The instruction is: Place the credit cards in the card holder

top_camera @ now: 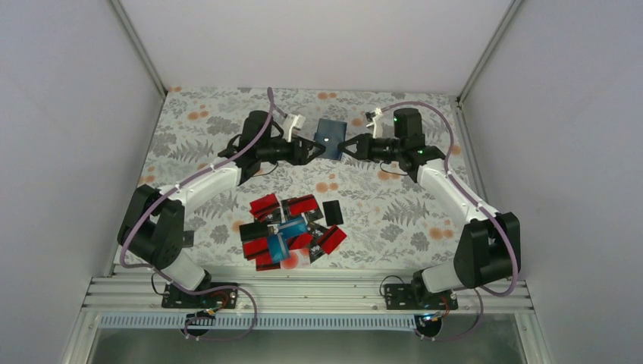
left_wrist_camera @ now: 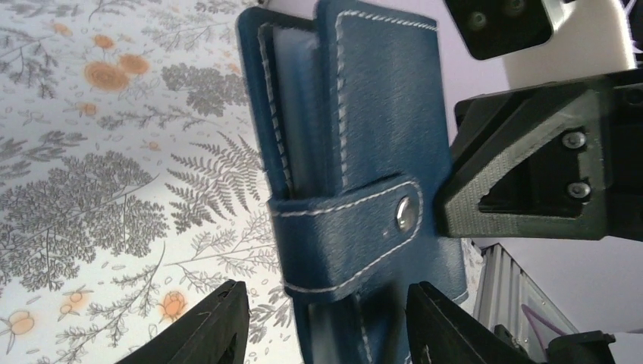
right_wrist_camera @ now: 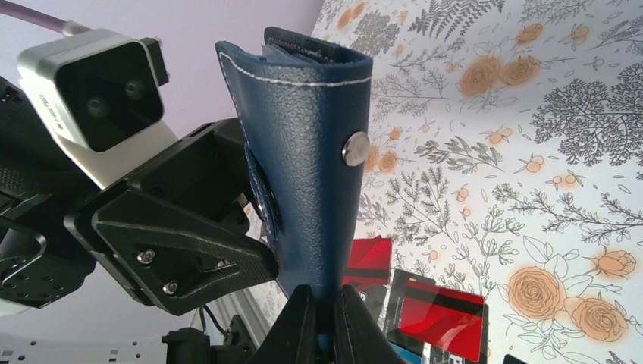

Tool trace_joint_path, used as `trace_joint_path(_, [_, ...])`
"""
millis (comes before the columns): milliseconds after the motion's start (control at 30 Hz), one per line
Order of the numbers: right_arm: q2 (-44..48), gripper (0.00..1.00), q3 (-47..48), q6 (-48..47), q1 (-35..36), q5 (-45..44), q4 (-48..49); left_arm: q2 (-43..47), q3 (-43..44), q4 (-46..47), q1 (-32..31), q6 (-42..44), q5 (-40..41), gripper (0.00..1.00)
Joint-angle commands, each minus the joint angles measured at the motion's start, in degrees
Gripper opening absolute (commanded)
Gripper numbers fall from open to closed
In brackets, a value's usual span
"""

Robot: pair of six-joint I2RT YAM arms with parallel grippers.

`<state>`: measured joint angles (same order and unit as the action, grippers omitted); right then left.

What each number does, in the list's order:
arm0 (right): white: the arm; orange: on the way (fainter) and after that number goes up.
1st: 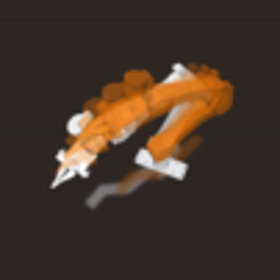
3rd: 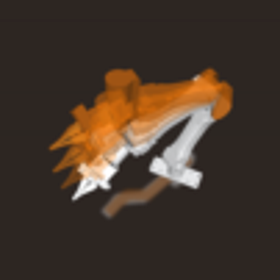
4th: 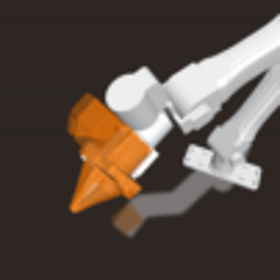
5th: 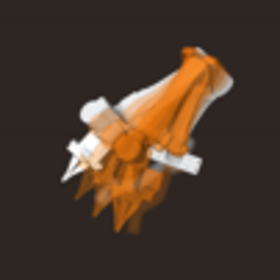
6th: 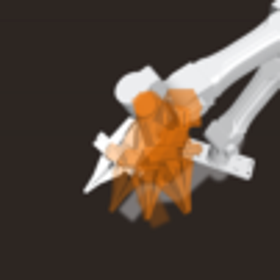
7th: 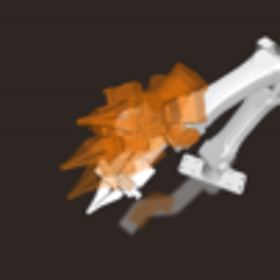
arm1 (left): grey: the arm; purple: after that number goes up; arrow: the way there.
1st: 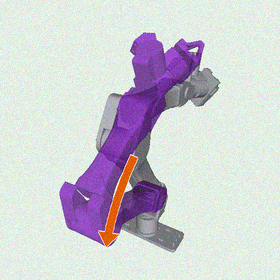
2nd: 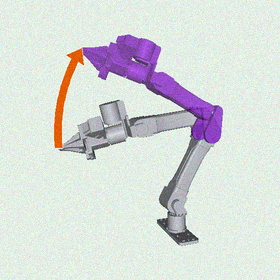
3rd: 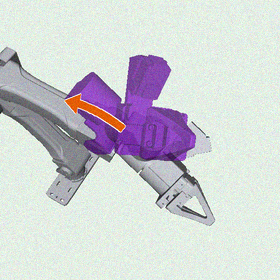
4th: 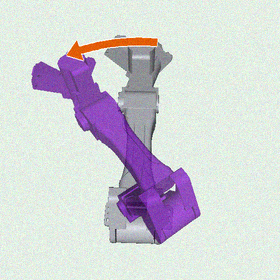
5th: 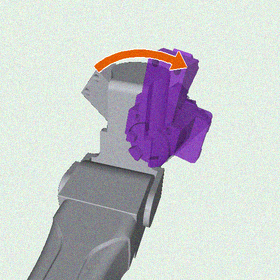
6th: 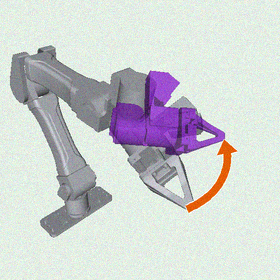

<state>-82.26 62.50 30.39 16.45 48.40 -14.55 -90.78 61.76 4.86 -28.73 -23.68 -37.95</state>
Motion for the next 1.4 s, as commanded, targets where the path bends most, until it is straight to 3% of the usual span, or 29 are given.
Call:
trace_joint_path(0, [-0.25,0.04,1.66,0.06,0.00,2.54,2.55,1.44,0.89,2.21,-0.88,1.89,0.07,0.49])
trace_joint_path(133, [0.05,0.04,1.51,0.43,0.00,2.49,3.19,1.18,3.13,-0.34,-1.48,4.07,0.53,0.31])
trace_joint_path(267, [0.63,0.05,1.70,0.09,0.04,2.05,3.53,1.67,4.06,-0.84,-1.64,4.97,-0.36,0.05])
trace_joint_path(300, [0.83,0.15,1.90,-0.34,-0.01,2.05,3.40,1.83,4.52,-1.32,-1.67,5.27,-0.60,0.03])
trace_joint_path(333, [0.87,0.45,2.37,-1.34,0.03,1.79,2.55,1.90,5.48,-2.34,-1.68,5.70,-0.66,0.03])
trace_joint_path(367, [0.89,0.63,3.09,-2.59,-0.05,1.02,1.25,1.90,7.21,-3.94,-1.67,6.16,-0.48,0.02])
trace_joint_path(433, [1.59,0.83,3.94,-5.04,-0.63,-1.13,-0.69,1.88,10.30,-8.24,-1.36,6.95,-1.16,0.02])
trace_joint_path(500, [3.00,0.89,3.30,-6.22,-1.77,-1.67,-0.14,1.97,12.67,-10.58,-0.47,6.88,-4.97,0.02])
trace_joint_path(833, [8.97,0.81,-0.86,-5.85,-5.67,19.26,11.69,2.16,19.51,-12.75,2.49,3.41,-27.62,0.02])
trace_joint_path(1133, [8.72,0.50,3.90,-2.38,-5.83,26.40,16.29,3.79,19.77,-10.36,2.43,1.98,-33.25,0.02])
trace_joint_path(1233, [7.84,0.35,4.49,-0.80,-5.81,28.01,18.28,4.29,19.81,-10.01,2.31,2.21,-34.44,0.02])
trace_joint_path(1367, [6.71,0.28,5.18,-1.02,-5.14,30.25,18.38,4.70,19.83,-10.06,2.26,2.34,-34.97,0.02])
